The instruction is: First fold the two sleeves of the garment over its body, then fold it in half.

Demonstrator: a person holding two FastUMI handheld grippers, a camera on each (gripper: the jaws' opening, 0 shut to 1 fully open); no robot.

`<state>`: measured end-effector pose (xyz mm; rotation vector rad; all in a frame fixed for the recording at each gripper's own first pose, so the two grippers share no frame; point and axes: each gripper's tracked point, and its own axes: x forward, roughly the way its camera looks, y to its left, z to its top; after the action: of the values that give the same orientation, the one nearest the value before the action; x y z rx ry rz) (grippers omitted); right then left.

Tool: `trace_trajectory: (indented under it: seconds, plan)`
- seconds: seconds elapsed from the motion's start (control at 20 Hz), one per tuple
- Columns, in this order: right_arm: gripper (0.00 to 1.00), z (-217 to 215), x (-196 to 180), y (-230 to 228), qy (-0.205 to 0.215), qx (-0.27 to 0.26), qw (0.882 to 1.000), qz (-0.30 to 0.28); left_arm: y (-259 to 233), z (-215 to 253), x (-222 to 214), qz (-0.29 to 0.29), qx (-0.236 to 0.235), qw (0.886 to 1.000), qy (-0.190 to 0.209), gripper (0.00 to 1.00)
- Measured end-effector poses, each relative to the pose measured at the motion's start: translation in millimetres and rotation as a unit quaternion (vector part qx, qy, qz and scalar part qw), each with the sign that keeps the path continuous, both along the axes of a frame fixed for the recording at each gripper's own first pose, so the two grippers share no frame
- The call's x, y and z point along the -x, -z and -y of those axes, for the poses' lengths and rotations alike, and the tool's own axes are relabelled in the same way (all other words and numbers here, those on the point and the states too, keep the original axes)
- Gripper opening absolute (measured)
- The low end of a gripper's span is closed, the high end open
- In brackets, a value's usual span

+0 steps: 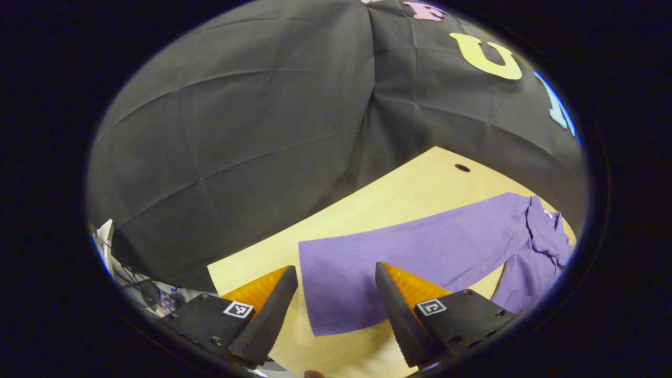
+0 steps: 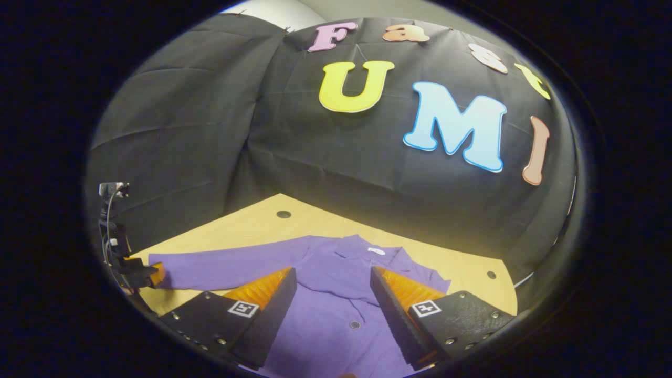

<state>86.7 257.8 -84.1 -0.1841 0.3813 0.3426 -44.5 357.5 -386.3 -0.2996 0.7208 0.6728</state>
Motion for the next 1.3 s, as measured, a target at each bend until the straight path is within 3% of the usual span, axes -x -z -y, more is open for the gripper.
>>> trace_trajectory:
  seconds: [0.2, 0.5, 0.65, 0.7, 0.8, 0.9, 0.95, 1.1, 1.15, 1.3]
  plan:
    - [0.92, 0.0, 5.0, -1.4, 0.006, -0.009, 1.0, -0.007, 24.0, 3.8, -2.4, -0.031, 0.025, 0.999, 0.009, 0.96]
    - [0.92, -3.6, 10.6, 3.0, 0.01, -0.016, 1.0, -0.019, 26.4, 13.2, -15.4, -0.042, 0.017, 0.999, 0.028, 0.95]
    - [0.89, -7.6, 13.0, 7.0, 0.01, -0.023, 0.999, -0.028, 28.8, 20.9, -26.5, -0.035, 0.018, 0.998, 0.042, 0.76]
    - [0.89, -6.3, 12.7, 7.2, 0.012, -0.023, 0.999, -0.031, 28.2, 20.7, -28.7, -0.032, 0.021, 0.998, 0.049, 0.77]
    - [0.89, -4.1, 14.1, 8.7, 0.018, -0.025, 0.999, -0.035, 29.2, 23.3, -32.0, -0.031, 0.021, 0.998, 0.052, 0.57]
    - [0.89, 5.4, 15.7, 8.1, 0.028, -0.024, 0.999, -0.038, 30.9, 27.6, -37.4, -0.016, 0.021, 0.998, 0.052, 0.57]
    - [0.89, 11.6, 15.3, 10.4, 0.034, -0.023, 0.998, -0.039, 29.0, 27.0, -40.5, -0.015, 0.02, 0.999, 0.047, 0.19]
    - [0.92, 37.6, 19.9, 12.8, 0.061, -0.024, 0.997, -0.046, 26.9, 26.7, -42.0, -0.016, 0.017, 0.998, 0.053, 0.19]
    - [0.92, 47.4, 22.2, 13.6, 0.071, -0.025, 0.996, -0.048, 27.2, 28.6, -44.4, -0.013, 0.022, 0.998, 0.058, 0.07]
    - [0.92, 83.1, 26.0, 17.6, 0.103, -0.024, 0.993, -0.051, 19.0, 34.7, -50.0, 0.013, 0.085, 0.995, 0.052, 0.07]
